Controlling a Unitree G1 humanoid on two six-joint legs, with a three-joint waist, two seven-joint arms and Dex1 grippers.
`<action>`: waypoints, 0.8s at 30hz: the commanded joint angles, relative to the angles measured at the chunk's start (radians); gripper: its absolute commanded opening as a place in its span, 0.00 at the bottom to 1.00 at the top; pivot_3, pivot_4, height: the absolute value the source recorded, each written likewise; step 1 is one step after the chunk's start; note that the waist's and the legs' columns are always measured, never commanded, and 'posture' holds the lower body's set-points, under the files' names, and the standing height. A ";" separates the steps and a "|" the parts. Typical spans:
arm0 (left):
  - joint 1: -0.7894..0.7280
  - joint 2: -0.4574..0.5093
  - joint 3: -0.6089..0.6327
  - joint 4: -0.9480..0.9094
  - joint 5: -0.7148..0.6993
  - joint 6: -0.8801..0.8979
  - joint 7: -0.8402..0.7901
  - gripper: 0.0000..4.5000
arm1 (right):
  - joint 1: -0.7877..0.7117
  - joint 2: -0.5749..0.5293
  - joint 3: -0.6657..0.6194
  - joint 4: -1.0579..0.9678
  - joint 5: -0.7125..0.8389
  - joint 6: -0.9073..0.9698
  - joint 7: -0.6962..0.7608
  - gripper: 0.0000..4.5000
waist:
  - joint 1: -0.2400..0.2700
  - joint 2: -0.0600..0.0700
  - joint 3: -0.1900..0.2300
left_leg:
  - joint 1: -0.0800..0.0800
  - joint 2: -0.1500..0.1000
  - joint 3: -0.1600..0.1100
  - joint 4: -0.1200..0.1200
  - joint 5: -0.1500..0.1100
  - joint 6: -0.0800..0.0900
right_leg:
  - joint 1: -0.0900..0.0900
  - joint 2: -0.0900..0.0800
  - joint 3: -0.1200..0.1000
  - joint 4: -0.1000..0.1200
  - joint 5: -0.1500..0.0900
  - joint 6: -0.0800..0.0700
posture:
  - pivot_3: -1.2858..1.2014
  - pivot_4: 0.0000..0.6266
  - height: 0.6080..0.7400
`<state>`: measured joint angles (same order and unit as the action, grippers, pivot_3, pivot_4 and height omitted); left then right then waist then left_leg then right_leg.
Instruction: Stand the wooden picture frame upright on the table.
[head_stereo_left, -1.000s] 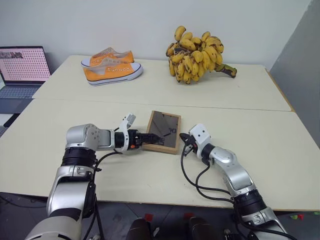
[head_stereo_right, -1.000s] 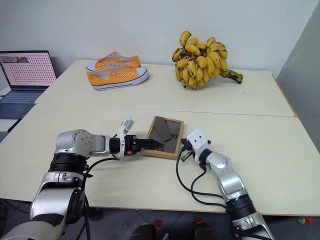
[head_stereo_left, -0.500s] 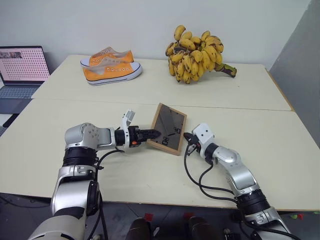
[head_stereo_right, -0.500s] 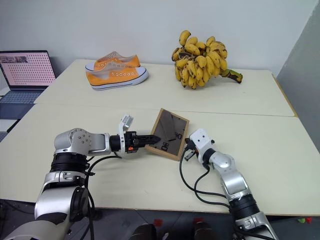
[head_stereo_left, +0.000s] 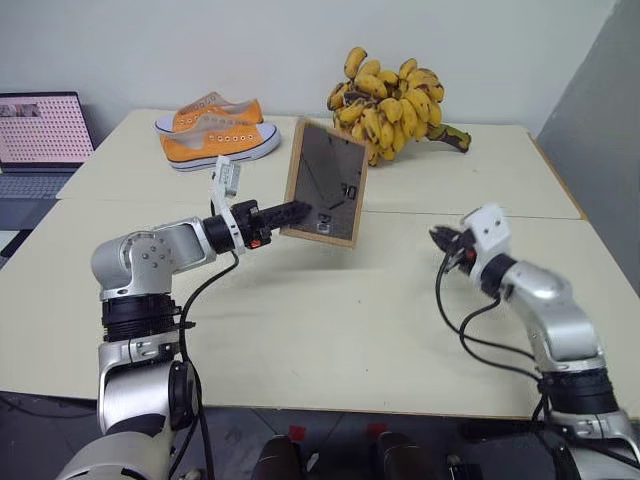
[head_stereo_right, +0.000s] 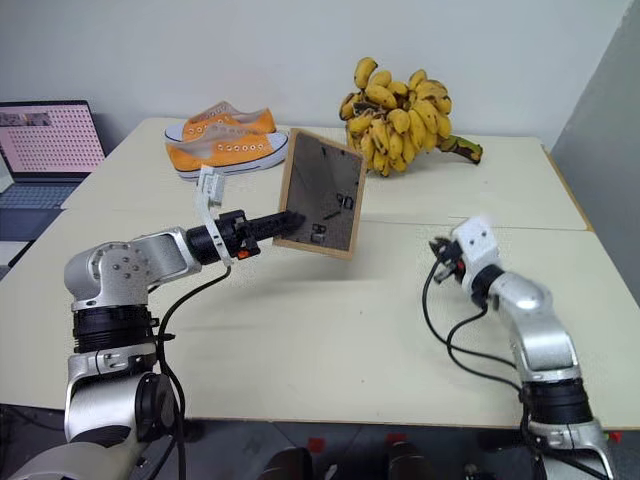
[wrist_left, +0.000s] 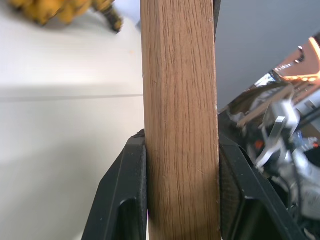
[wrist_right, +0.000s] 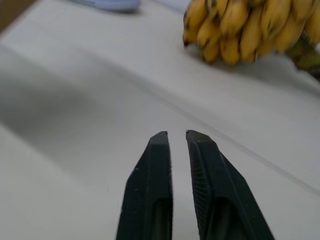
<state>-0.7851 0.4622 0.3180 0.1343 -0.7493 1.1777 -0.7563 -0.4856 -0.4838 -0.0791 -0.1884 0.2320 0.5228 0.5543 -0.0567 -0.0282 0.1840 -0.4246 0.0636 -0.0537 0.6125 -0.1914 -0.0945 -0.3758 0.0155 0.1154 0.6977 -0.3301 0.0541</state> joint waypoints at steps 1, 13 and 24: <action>0.002 -0.003 0.054 -0.093 -0.078 0.018 0.031 0.29 | -0.146 -0.007 -0.070 -0.156 0.144 0.171 -0.014 0.36 | 0.000 0.001 0.000 | 0.000 0.000 0.000 0.000 0.000 0.000 | 0.000 0.000 0.000 0.000 0.000 0.000 | 0.52 0.24 1.00; 0.001 -0.035 0.012 -0.198 -0.175 0.058 0.094 0.29 | -0.373 0.222 -0.050 -0.164 0.347 0.374 -0.183 0.46 | 0.006 0.001 0.000 | -0.004 -0.001 -0.002 0.000 0.000 0.000 | -0.004 -0.001 -0.001 0.000 0.000 0.000 | 0.52 0.24 1.00; -0.012 -0.032 -0.005 -0.211 -0.222 0.052 0.113 0.29 | -0.383 0.259 -0.004 -0.051 0.330 0.300 -0.181 0.46 | 0.001 0.001 0.000 | -0.007 0.000 -0.001 0.000 0.000 0.000 | -0.007 -0.001 -0.001 0.000 0.000 0.000 | 0.52 0.24 1.00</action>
<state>-0.7597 0.4276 0.3076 -0.0349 -0.9272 1.2465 -0.6313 -0.8502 -0.2287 -0.0928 -0.2273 0.5684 0.8539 0.3713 -0.0561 -0.0277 0.1843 -0.4315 0.0631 -0.0549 0.6126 -0.1913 -0.0944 -0.3832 0.0149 0.1140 0.6981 -0.3300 0.0538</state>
